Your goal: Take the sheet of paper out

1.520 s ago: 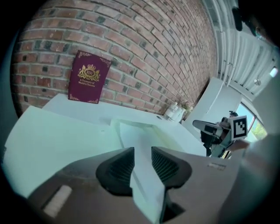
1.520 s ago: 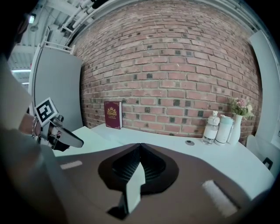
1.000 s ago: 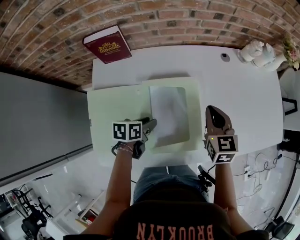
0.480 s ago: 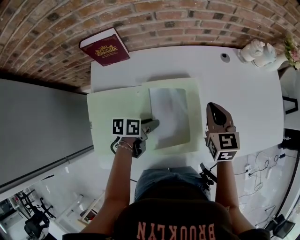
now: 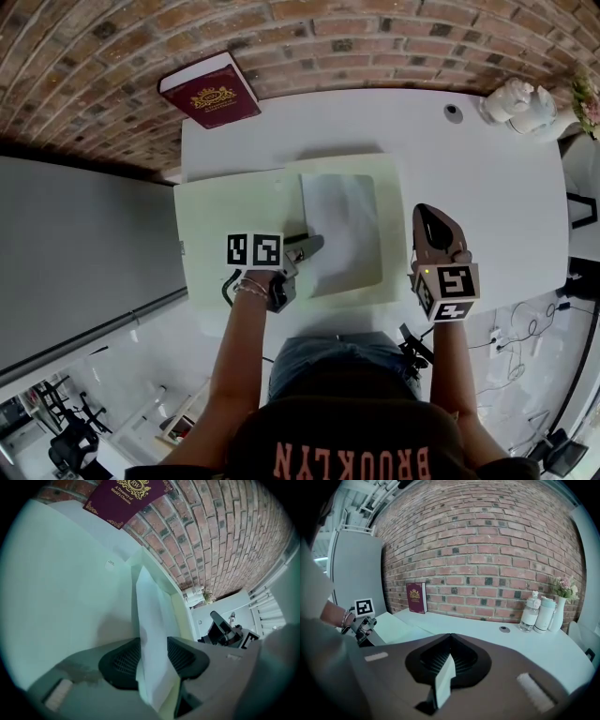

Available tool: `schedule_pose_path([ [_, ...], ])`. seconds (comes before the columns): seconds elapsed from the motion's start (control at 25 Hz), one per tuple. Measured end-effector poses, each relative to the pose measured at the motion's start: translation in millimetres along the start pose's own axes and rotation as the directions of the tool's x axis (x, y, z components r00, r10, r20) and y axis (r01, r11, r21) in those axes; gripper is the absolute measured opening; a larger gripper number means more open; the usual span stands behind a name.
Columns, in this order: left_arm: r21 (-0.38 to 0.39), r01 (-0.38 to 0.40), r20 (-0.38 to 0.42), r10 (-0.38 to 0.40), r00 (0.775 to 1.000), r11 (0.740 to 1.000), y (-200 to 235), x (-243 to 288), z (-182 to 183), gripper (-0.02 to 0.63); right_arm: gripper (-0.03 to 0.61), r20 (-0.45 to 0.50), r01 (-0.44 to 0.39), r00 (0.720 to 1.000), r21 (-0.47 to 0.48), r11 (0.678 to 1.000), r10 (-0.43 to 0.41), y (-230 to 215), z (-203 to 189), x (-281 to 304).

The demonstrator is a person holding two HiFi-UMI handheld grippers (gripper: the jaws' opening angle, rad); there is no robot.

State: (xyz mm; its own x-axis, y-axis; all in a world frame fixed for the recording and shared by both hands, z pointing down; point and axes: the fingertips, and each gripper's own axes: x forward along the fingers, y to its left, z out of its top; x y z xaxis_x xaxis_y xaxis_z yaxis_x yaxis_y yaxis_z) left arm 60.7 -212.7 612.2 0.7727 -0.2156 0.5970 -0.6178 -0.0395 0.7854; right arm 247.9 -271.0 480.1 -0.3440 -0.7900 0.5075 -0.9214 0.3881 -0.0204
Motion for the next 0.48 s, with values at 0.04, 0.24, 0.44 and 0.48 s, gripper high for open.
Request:
schedule_pose_path([
  [0.04, 0.001, -0.007, 0.000, 0.007, 1.000, 1.000, 0.2, 1.2, -0.1, 0.187, 0.000, 0.007, 0.001, 1.000, -0.002, 1.000, -0.001, -0.5, 1.4, -0.1],
  [0.24, -0.002, -0.063, 0.013, 0.063, 0.998, 0.998, 7.5, 4.1, -0.7, 0.100, 0.000, 0.010, 0.003, 1.000, -0.002, 1.000, -0.003, -1.0, 1.2, -1.7],
  [0.44, -0.013, -0.075, 0.042, 0.076, 0.996, 0.997, 5.9, 1.3, -0.4, 0.036, 0.000, 0.007, -0.006, 1.000, -0.003, 1.000, 0.006, 0.8, 0.1, -4.2],
  [0.48, -0.010, -0.078, 0.046, 0.078, 0.996, 0.997, 5.3, -0.2, -0.8, 0.032, 0.000, 0.006, -0.007, 1.000, -0.002, 1.000, 0.007, 0.7, -0.1, -5.0],
])
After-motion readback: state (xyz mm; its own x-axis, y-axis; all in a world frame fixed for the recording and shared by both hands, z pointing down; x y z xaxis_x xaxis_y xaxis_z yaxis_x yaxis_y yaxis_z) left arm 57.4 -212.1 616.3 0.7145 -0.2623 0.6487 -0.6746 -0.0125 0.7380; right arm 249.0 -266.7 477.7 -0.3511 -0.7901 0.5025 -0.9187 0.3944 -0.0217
